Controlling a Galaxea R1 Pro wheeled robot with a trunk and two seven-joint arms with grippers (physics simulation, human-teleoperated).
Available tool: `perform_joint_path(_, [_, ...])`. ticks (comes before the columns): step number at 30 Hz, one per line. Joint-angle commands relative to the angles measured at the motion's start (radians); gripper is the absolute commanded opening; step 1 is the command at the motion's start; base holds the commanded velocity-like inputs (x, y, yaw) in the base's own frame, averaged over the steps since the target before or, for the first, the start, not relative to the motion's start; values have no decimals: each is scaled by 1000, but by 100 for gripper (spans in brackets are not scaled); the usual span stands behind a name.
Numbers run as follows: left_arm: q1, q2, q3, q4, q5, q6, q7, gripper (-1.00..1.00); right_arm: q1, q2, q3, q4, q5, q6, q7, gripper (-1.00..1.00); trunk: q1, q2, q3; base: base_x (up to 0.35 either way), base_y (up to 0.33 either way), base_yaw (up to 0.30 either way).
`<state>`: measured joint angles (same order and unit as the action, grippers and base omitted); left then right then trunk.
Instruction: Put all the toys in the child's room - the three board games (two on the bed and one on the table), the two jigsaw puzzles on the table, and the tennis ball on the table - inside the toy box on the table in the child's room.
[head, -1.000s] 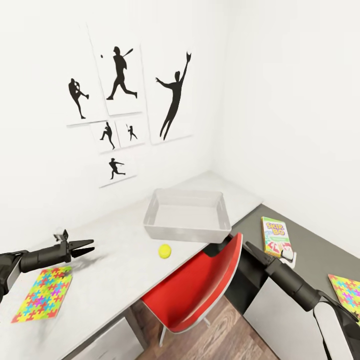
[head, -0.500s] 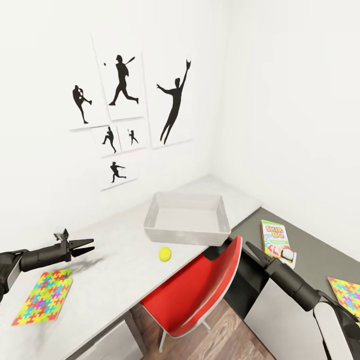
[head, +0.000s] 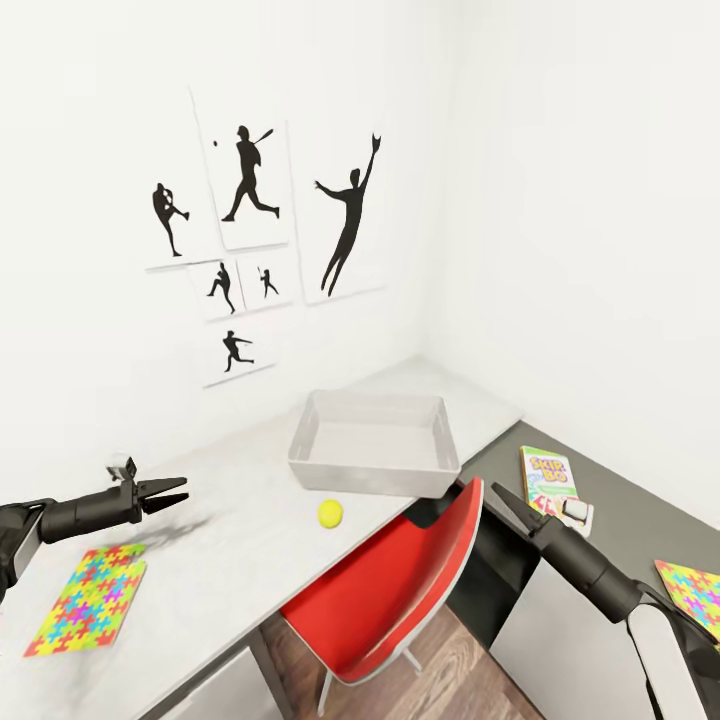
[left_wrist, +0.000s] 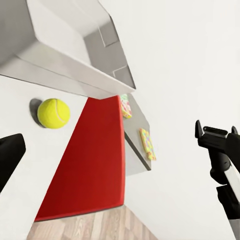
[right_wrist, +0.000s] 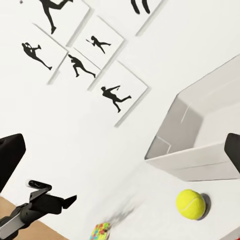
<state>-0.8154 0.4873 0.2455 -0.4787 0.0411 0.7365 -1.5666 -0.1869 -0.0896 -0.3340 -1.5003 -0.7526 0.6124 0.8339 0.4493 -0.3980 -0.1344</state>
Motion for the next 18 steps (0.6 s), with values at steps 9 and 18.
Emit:
perform_joint_path(9, [-1, 0, -1, 0, -5, 11, -4, 100, -1, 1, -1, -3, -5, 6, 1, 100, 1, -2, 5, -129, 0, 0])
perform_joint_path(18, [-1, 1, -1, 0, -3, 11, -4, 100, -1, 2, 1, -1, -5, 5, -8, 100, 1, -2, 5, -17, 0, 0])
